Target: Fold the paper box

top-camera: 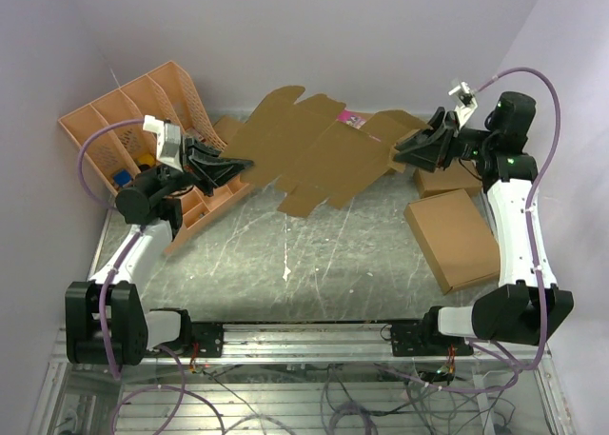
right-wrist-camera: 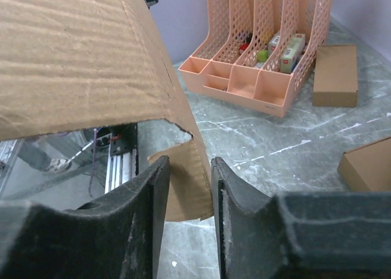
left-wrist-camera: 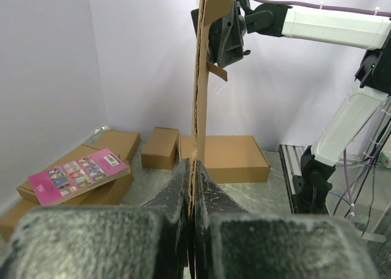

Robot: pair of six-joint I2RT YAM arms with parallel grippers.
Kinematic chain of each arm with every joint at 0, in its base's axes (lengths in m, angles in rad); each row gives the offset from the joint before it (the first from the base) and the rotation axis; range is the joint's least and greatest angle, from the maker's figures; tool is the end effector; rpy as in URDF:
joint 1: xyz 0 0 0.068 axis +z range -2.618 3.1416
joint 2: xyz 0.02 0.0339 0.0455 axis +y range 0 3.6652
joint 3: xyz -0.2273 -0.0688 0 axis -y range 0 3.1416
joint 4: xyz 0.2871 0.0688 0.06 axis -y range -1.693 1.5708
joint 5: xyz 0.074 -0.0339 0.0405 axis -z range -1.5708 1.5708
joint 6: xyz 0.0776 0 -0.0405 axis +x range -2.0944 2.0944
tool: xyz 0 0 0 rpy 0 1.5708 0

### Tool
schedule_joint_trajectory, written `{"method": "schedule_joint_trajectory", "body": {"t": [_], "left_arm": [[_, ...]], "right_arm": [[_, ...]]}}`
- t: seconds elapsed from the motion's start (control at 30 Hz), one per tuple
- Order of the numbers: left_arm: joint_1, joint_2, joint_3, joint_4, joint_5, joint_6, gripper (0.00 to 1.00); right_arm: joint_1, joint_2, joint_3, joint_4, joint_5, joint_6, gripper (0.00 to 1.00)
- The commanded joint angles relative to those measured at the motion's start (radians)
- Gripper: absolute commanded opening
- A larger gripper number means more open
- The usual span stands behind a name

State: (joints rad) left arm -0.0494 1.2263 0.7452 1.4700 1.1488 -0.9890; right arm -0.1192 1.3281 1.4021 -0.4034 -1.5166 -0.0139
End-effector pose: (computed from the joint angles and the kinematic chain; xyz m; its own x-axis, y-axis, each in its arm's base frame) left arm 0.2798 -0.0847 0.3362 0.0232 -0.3438 -0.9388 0.9834 0.1767 -0.0404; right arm 0.3282 0.0387 0.3899 -0.3082 0.0362 -0.9506 -0.9361 0.1667 0.3098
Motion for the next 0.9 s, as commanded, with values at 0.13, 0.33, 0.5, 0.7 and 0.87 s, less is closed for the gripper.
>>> {"method": "schedule_joint_trajectory", "body": {"t": [0.13, 0.33, 0.5, 0.7, 0.87], "left_arm": [[0.008, -0.009, 0.026, 0.247, -0.012, -0.017, 0.07], [0.009, -0.024, 0.026, 0.197, -0.028, 0.024, 0.07], [0.010, -0.034, 0.029, 0.160, -0.036, 0.048, 0.07], [0.011, -0.035, 0.029, 0.159, -0.044, 0.046, 0.07], [0.011, -0.032, 0.031, 0.156, -0.050, 0.042, 0.07]], "right_arm": [[0.010, -0.027, -0.029, 0.158, -0.051, 0.135, 0.22], [0.016, -0.039, -0.062, 0.178, -0.059, 0.151, 0.21], [0.021, -0.049, -0.093, 0.204, -0.060, 0.169, 0.22], [0.023, -0.053, -0.096, 0.200, -0.062, 0.160, 0.18], [0.024, -0.055, -0.096, 0.201, -0.066, 0.158, 0.04]]}}
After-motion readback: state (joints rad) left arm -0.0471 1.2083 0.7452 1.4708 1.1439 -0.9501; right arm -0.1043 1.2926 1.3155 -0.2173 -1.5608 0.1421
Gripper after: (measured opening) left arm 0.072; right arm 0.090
